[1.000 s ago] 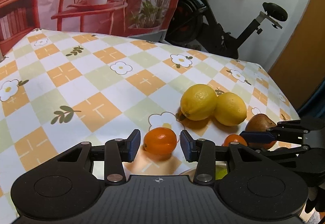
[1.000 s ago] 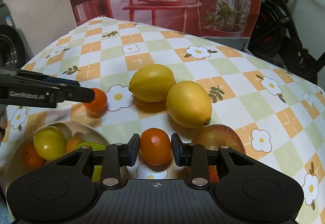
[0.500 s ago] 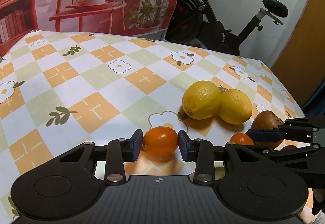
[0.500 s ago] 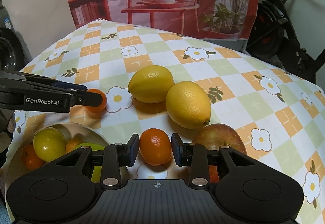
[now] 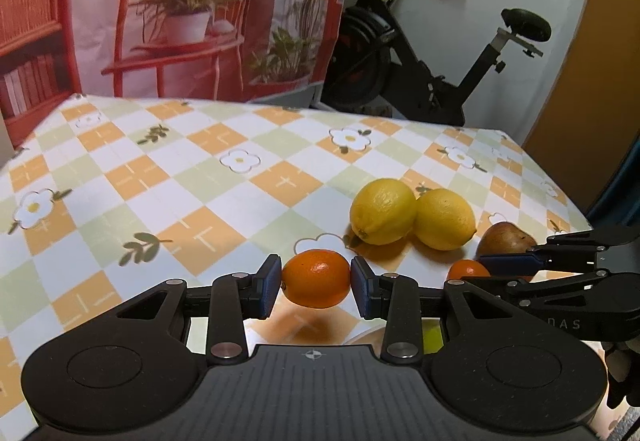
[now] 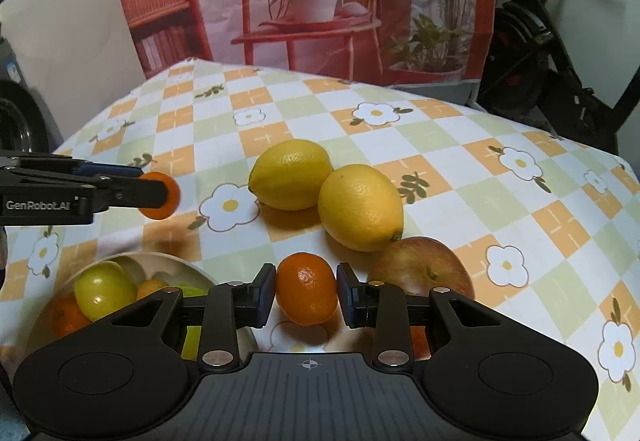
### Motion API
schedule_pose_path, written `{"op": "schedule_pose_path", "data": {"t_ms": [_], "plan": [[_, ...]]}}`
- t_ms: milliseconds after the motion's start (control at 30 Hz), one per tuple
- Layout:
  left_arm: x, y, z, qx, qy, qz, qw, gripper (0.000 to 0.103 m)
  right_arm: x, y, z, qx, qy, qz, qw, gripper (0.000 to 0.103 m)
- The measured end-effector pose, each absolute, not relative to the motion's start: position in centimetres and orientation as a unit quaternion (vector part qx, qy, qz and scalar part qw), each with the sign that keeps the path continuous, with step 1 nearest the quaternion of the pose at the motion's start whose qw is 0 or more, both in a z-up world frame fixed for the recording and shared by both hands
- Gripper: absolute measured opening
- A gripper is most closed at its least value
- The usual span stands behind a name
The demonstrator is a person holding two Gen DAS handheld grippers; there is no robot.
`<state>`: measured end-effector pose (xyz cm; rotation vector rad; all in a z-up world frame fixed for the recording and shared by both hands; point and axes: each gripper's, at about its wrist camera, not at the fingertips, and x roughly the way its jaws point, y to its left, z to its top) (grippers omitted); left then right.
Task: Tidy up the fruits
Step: 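Carry both held tangerines over the white plate with both tools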
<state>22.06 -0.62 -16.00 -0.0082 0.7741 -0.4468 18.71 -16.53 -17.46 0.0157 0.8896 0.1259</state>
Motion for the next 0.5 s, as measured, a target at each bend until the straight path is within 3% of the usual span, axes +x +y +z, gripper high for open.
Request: {"op": "schedule_pose_path", "data": {"t_ms": [500], "plan": [[16.0,0.8,-12.8,0.006,0.345,-0.246,0.906,0.04,13.3,-16.0,-14.2,0.041,0.383,0.091,0.918,0.03]]}}
